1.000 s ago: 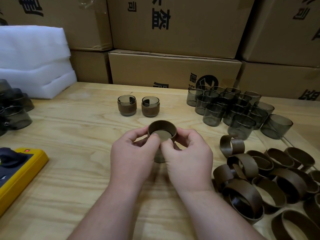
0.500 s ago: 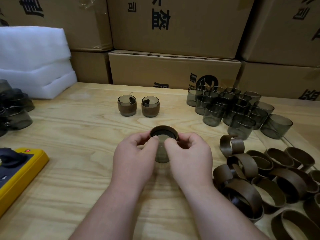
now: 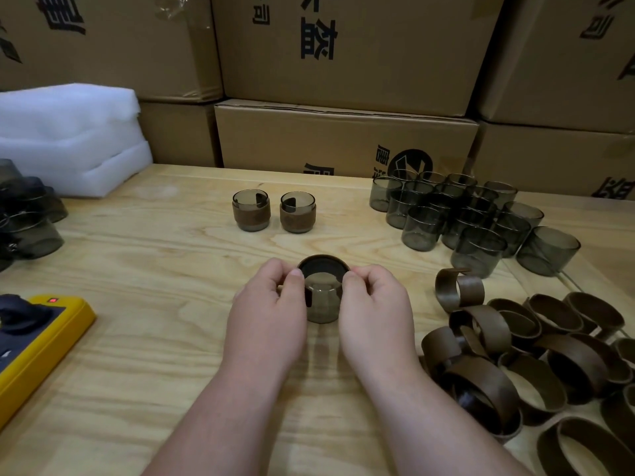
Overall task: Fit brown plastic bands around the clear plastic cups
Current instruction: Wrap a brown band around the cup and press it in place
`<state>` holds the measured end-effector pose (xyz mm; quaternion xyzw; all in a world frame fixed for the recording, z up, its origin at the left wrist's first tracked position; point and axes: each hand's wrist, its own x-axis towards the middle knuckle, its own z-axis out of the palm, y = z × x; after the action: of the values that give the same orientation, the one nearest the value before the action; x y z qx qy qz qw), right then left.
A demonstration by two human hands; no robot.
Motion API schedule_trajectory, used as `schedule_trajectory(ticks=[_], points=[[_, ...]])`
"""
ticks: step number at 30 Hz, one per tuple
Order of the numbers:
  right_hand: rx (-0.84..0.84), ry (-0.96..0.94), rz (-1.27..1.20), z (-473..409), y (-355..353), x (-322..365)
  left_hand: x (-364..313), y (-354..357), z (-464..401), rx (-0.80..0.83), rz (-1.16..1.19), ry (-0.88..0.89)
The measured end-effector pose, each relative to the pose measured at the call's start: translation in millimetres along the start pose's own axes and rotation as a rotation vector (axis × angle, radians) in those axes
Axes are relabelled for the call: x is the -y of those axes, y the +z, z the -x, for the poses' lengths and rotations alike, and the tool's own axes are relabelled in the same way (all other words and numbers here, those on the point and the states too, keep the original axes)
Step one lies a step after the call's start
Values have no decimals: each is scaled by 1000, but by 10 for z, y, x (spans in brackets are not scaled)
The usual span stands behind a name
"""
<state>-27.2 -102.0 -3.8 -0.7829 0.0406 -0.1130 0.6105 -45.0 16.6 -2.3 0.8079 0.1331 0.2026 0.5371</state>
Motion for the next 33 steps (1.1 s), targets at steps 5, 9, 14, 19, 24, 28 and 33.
schedule_trajectory(ticks=[5, 9, 14, 19, 24, 28, 33], points=[[20, -80, -121, 28, 53, -7, -4, 14, 21, -18, 161, 48], [51, -51, -336, 39, 107, 35, -1, -16, -29, -3, 371, -14], [19, -13, -484, 40, 91, 62, -25, -77, -71, 109, 649, -134], [13, 64, -616, 6, 44, 57, -45, -92, -79, 194, 817, -222], [41, 83, -634, -8, 51, 68, -52, -72, -89, 193, 851, -254], [55, 93, -654, -16, 48, 58, -64, -85, -77, 202, 855, -249], [31, 92, -709, -11, 42, 41, -77, -94, -68, 235, 864, -255]])
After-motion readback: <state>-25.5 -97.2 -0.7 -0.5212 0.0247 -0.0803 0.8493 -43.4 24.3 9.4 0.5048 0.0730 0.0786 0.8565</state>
